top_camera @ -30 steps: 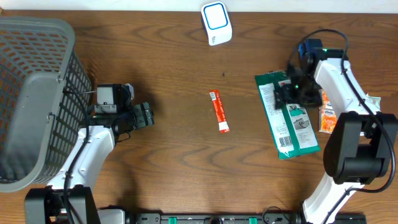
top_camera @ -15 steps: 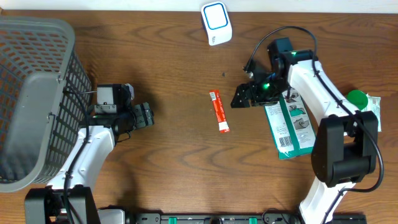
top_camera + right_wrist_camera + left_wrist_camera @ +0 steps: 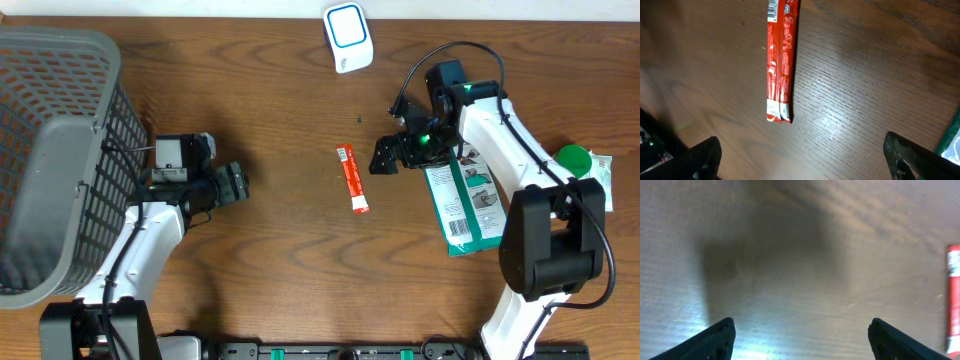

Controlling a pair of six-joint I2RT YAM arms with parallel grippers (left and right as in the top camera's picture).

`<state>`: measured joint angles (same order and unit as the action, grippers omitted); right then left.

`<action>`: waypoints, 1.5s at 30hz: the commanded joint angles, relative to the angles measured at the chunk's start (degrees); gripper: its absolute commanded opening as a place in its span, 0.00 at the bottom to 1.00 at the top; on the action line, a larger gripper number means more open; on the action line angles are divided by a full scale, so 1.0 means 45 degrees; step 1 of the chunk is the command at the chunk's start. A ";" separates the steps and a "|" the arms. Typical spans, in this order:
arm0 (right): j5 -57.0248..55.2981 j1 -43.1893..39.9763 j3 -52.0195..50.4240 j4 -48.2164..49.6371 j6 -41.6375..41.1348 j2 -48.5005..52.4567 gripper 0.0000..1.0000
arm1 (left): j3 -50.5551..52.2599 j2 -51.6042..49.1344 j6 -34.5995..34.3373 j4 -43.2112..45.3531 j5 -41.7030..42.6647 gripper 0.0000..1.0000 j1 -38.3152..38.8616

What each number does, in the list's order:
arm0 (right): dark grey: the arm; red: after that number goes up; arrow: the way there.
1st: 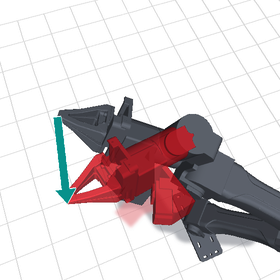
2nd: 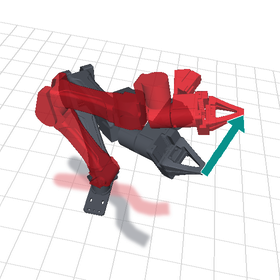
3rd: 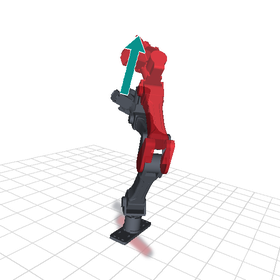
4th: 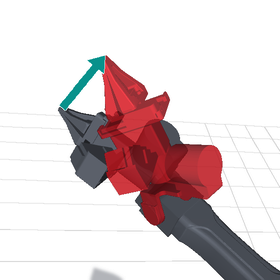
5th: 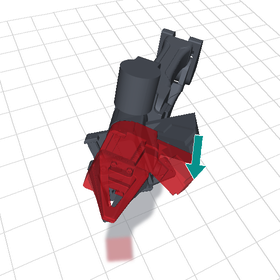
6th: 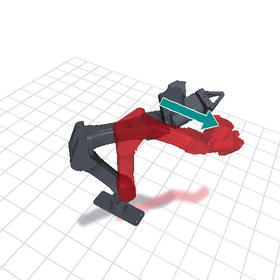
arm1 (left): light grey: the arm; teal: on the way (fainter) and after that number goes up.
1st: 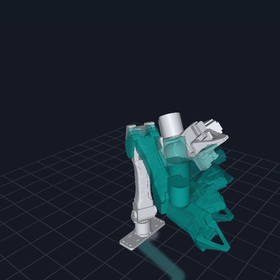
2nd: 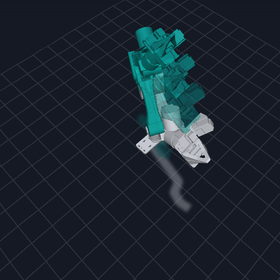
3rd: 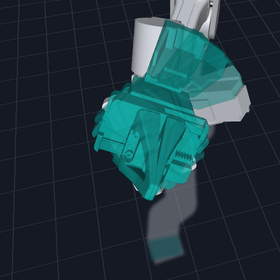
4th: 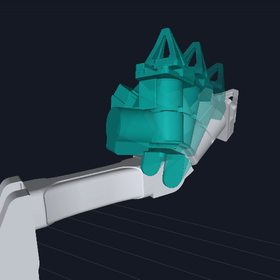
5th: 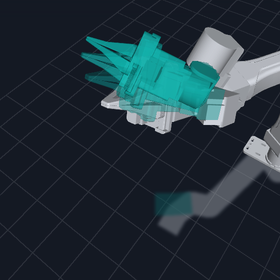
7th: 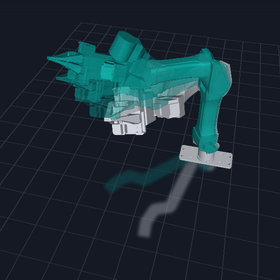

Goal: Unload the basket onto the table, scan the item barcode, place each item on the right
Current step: 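Move the left gripper to the red Nescafe stick at center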

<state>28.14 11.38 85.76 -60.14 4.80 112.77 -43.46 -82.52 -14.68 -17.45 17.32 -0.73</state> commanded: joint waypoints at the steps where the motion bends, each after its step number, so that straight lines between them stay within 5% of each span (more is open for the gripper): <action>1: -0.0243 0.0160 -0.0039 0.0024 -0.0005 -0.0053 0.99 | -0.0058 0.0117 -0.1656 0.0155 0.1559 0.83 -0.0034; 4: -0.0393 0.0160 -0.0039 0.0019 -0.0010 -0.0053 0.99 | -0.0058 0.0053 -0.1889 0.0243 0.2472 0.13 0.0661; 5: -0.0393 0.0160 -0.0039 0.0019 -0.0010 -0.0053 0.99 | -0.0034 0.0024 -0.2161 0.0267 0.2390 0.08 0.1054; 9: -0.0398 0.0155 -0.0039 0.0019 -0.0078 -0.0053 0.91 | -0.0024 -0.0223 -0.3759 0.0447 0.0335 0.10 0.2982; 12: -0.0593 0.0049 -0.0039 0.0083 -0.0908 -0.0053 0.89 | -0.0024 -0.0719 -0.4405 0.1685 -0.0534 0.41 0.4799; 15: -0.0695 -0.0087 -0.0039 0.0131 -0.0894 -0.0053 0.88 | -0.0024 -0.1258 -0.4843 0.3177 -0.0937 0.54 0.5984; 29: -0.0967 -0.0350 -0.0039 0.0078 -0.0865 -0.0053 0.90 | -0.0029 -0.4779 -0.5906 0.8306 -0.1753 0.54 0.8446; 38: -0.0967 -0.0355 -0.0039 0.0078 -0.0865 -0.0053 0.90 | -0.0039 -0.5741 -0.5906 0.8422 -0.2720 0.39 0.9214; 45: -0.0962 -0.0345 -0.0039 0.0049 -0.0865 -0.0053 0.91 | -0.0039 -0.5741 -0.5965 0.7227 -0.3254 0.38 0.9666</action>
<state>23.66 10.24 85.69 -59.92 1.67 112.77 -45.10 -105.78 -40.91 19.07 4.84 41.56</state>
